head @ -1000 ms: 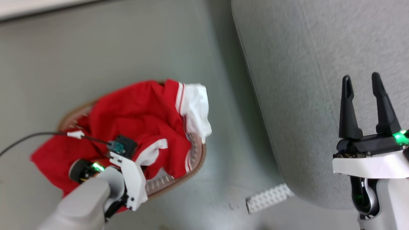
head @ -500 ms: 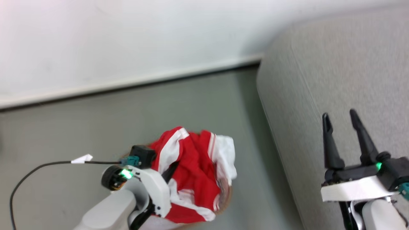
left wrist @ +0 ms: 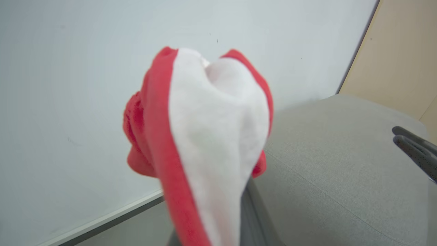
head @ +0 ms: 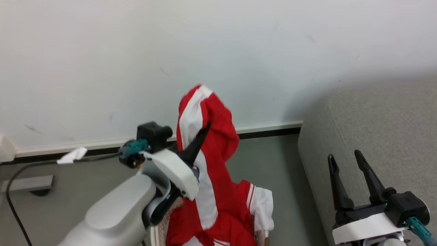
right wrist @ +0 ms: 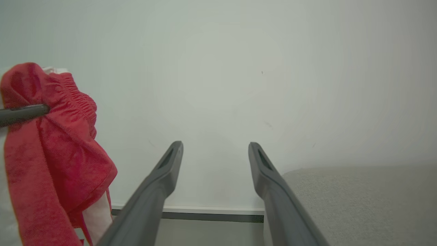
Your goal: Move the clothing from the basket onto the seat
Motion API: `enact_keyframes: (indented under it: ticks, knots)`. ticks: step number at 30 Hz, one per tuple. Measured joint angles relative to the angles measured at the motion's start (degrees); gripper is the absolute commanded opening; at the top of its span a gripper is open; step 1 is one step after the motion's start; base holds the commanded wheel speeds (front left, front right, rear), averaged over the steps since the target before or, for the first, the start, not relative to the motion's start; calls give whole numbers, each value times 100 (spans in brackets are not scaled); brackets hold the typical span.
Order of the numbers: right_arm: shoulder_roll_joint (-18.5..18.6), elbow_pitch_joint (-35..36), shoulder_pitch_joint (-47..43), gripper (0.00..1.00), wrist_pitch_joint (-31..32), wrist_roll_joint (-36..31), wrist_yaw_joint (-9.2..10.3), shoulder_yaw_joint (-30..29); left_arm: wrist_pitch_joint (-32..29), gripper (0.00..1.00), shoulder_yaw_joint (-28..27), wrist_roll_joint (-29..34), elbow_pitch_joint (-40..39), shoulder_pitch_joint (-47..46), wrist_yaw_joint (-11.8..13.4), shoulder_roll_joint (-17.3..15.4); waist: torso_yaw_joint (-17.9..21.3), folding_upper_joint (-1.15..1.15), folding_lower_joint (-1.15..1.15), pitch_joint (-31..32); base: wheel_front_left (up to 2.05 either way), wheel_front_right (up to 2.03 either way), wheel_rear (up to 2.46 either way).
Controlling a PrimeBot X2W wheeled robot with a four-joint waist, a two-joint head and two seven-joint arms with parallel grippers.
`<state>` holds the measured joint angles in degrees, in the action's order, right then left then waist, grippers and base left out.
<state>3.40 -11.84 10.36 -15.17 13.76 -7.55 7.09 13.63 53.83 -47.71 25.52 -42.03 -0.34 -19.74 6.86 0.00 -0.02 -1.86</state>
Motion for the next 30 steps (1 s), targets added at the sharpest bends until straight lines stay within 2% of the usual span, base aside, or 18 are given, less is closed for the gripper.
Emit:
enact_keyframes:
  ticks: [8, 19, 23, 24, 26, 27, 30]
  knots:
    - [18, 145, -97, 100, 0, 183, 0, 341, -183, 0, -259, 7, -872, -270, 380, -267, -129, 0, 1, 210, 0, 0, 0]
    - [230, 240, -91, 100, 0, 471, 0, 878, -303, 0, -229, 0, -1246, -235, 544, -377, -115, 0, 2, 261, 0, 0, 0]
    - [482, 287, 82, 100, -1, 1053, 0, 1830, -297, 0, -180, -1, -1282, -201, 533, -357, -131, 0, 2, 282, 0, 0, 0]
    - [669, 254, 237, 100, 0, 1291, 0, 2298, -287, 0, -154, 0, -1300, -187, 508, -335, -142, 0, 2, 288, 0, 0, 0]
    - [762, 249, 339, 100, 0, 1452, 0, 2513, -287, 0, -130, 0, -1303, -180, 500, -323, -151, 0, 2, 290, 0, 0, 0]
    - [944, 211, 599, 100, -1, 1699, 0, 2955, -287, 0, -78, 12, -1313, -148, 490, -291, -180, 0, 3, 298, 0, 0, 0]
    - [1136, 71, 977, 100, 0, 2008, 0, 3475, -297, 0, 33, 31, -1325, -110, 443, -240, -243, 0, 2, 311, 0, 0, 0]
